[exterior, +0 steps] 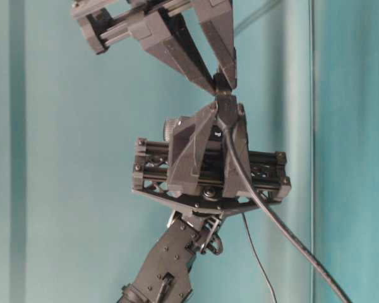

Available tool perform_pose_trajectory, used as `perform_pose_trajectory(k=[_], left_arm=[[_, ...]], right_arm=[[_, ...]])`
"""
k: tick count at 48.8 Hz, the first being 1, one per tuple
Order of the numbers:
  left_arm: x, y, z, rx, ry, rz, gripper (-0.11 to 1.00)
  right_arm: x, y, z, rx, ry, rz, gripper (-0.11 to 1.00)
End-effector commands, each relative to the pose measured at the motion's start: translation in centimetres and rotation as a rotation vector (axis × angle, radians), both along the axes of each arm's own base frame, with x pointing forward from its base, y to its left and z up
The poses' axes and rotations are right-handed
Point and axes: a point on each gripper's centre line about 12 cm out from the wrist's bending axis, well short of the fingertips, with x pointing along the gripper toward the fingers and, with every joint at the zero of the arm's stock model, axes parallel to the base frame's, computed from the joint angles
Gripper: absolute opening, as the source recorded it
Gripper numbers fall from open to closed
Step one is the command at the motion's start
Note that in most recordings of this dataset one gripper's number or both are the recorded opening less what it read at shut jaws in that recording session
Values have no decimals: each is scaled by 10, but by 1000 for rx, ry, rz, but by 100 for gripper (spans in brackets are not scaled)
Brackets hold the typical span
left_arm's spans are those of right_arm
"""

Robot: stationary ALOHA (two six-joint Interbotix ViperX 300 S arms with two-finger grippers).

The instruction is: Insert the USB using both arms.

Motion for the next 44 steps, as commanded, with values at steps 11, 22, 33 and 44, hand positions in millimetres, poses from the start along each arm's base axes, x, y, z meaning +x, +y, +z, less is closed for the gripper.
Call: perform_pose_trajectory(k=[11,22,33,44], left_arm=[[0,28,15,52,-13,121,22],[1,21,20,46,-39,80,22],[1,24,16,52,-34,90,22],[6,23,19,78,-52,96,22]], right_arm=[[7,17,18,27,-47,35,19],[8,17,19,26,-50,35,19],[9,18,22,27,-55,41,19],[12,20,22,32,-54,54,19]])
